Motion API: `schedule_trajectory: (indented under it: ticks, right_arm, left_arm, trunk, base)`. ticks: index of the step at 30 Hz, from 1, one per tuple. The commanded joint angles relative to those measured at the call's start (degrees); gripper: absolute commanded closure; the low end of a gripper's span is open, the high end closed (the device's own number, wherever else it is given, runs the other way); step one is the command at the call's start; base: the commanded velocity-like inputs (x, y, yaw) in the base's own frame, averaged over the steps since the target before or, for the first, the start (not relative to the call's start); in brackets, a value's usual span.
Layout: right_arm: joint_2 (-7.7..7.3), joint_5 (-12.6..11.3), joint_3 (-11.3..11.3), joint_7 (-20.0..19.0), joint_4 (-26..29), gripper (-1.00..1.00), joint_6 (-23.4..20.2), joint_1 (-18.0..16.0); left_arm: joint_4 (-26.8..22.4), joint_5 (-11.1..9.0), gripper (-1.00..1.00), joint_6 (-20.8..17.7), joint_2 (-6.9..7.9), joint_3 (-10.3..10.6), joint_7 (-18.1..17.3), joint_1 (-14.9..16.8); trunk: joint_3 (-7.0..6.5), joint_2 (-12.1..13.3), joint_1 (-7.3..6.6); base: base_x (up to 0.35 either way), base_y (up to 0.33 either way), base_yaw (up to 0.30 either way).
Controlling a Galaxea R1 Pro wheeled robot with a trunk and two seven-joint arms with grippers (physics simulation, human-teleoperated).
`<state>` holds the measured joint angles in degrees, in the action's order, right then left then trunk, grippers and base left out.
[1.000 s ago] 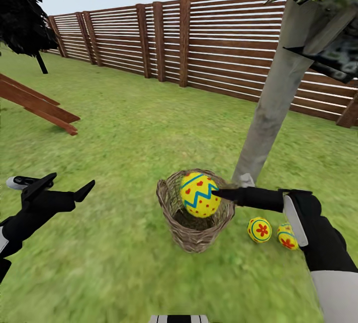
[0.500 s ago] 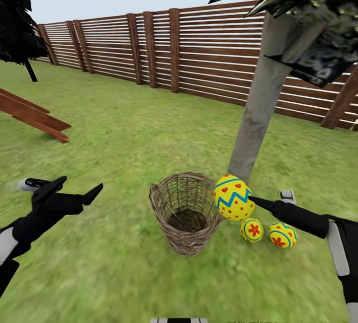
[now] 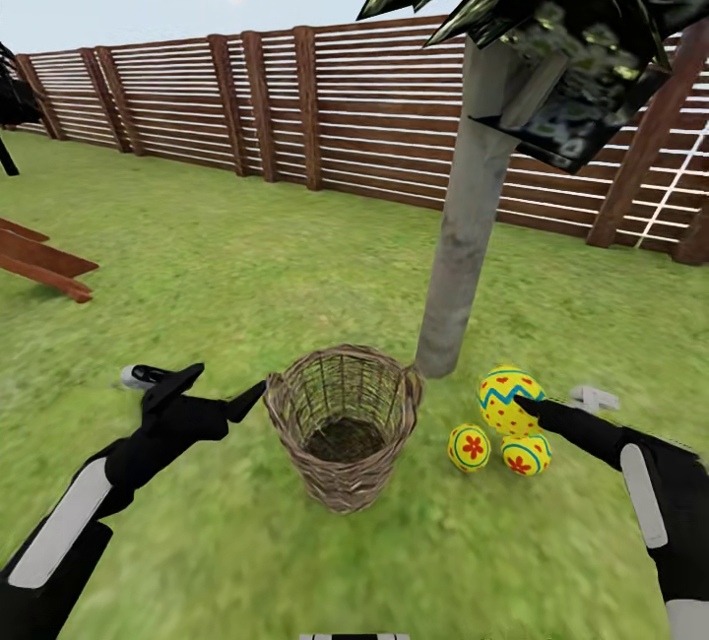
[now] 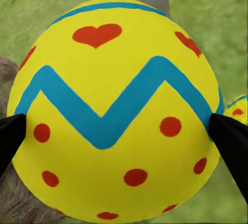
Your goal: Take the three Easter eggs out of the wicker basket on the lawn in the garden, then place them on the lawn next to a single tree (choose any tree) so that all three eggs are next to the same tree and none are left in the basket.
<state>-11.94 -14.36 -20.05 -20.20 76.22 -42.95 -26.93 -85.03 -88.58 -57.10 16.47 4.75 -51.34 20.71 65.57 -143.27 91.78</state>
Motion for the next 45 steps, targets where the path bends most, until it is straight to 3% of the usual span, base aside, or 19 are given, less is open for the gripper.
schedule_trajectory:
  ticks: [1,3,4,6,8,9,11,12,13,15,17,20,26,31,45]
  right_arm:
    - [0.13,0.26,1.77,0.92,-0.22,1.0,0.54,-0.05]
    - [0.2,0.84,5.19,5.19,-0.38,1.0,1.15,-0.05]
    - [0.18,1.34,6.23,14.97,-0.3,1.0,1.44,-0.05]
    - [0.1,1.48,6.29,17.39,-0.05,1.0,2.05,-0.05]
    - [0.17,1.84,6.39,18.67,-0.12,1.0,2.6,-0.05]
    - [0.21,2.38,6.41,20.06,-0.1,1.0,3.09,-0.05]
    - [0.28,3.38,6.6,24.98,-0.09,1.0,6.09,-0.05]
    - [0.3,3.61,8.25,28.51,-0.1,1.0,7.91,-0.05]
    - [0.26,3.71,10.37,31.91,-0.14,1.0,8.56,-0.05]
    - [0.29,3.72,10.96,33.75,-0.23,1.0,8.72,-0.05]
    - [0.33,3.69,11.56,34.17,-0.22,1.0,8.75,-0.05]
    - [0.32,3.72,11.89,34.33,-0.29,1.0,8.78,-0.05]
    - [0.43,3.8,12.05,34.52,-0.64,1.0,8.96,-0.05]
    - [0.43,3.55,12.05,34.6,-1.42,1.0,12.78,-0.05]
    - [0.51,3.63,12.05,34.52,-1.53,1.0,12.98,-0.05]
  left_arm:
    - [0.03,0.01,-1.0,-0.21,-0.96,0.13,2.93,0.03]
    - [0.03,0.22,-1.0,-0.23,-3.98,0.14,9.42,0.03]
    - [0.04,1.09,-1.0,-0.14,-6.35,0.24,12.36,0.03]
    - [0.04,4.22,-1.0,-0.12,-8.56,0.24,14.95,0.08]
    - [0.05,7.38,-1.0,-0.18,-12.76,0.27,16.2,0.11]
    - [0.04,8.78,-1.0,-0.19,-13.98,0.54,16.32,0.12]
    - [0.04,11.24,-1.0,-0.21,-15.02,3.47,16.45,0.17]
    - [0.09,11.92,-1.0,-0.14,-15.75,5.03,16.69,0.27]
    - [0.07,12.14,-1.0,-0.16,-17.28,5.53,19.99,0.42]
    - [0.04,12.19,-1.0,-0.2,-18.8,7.22,23.82,0.63]
    - [0.02,12.2,-1.0,-0.2,-19.32,9.69,25.19,1.26]
    - [-0.02,12.2,-1.0,-0.13,-19.48,10.83,25.54,1.61]
    - [-0.06,12.2,-1.0,-0.15,-19.62,11.0,25.42,1.77]
    - [-0.11,12.2,-1.0,0.04,-19.55,11.02,25.33,1.79]
    - [-0.33,12.2,-1.0,0.06,-19.55,11.0,25.32,2.21]
  trunk:
    - [-0.01,-0.02,-0.01]
    - [-0.11,-0.02,-0.01]
    - [-0.17,-0.02,-0.01]
    - [-0.27,-0.02,-0.01]
    - [-0.37,-0.02,-0.01]
    - [-0.43,-0.02,-0.01]
    - [-0.53,-0.02,-0.01]
    - [-0.58,-0.02,-0.01]
    - [-0.64,-0.02,-0.01]
    - [-0.74,-0.02,-0.01]
    - [-0.85,-0.02,-0.01]
    - [-1.0,-0.02,-0.01]
    - [-1.32,-0.02,-0.01]
    - [-1.58,-0.02,-0.01]
    - [-2.31,-0.02,-0.01]
  base:
    - [0.0,-0.001,-0.26]
    - [0.0,0.0,-0.266]
    - [0.0,0.0,-0.268]
    - [0.0,0.0,-0.269]
    - [0.0,0.0,-0.269]
    - [0.0,0.0,-0.269]
    - [0.0,0.0,-0.269]
    - [0.0,0.0,-0.269]
    - [0.0,0.0,-0.269]
    - [0.0,0.0,-0.269]
    - [0.0,0.0,-0.269]
    - [0.0,0.0,-0.269]
    - [0.0,0.0,-0.269]
    - [0.0,0.0,-0.269]
    - [0.0,0.0,-0.269]
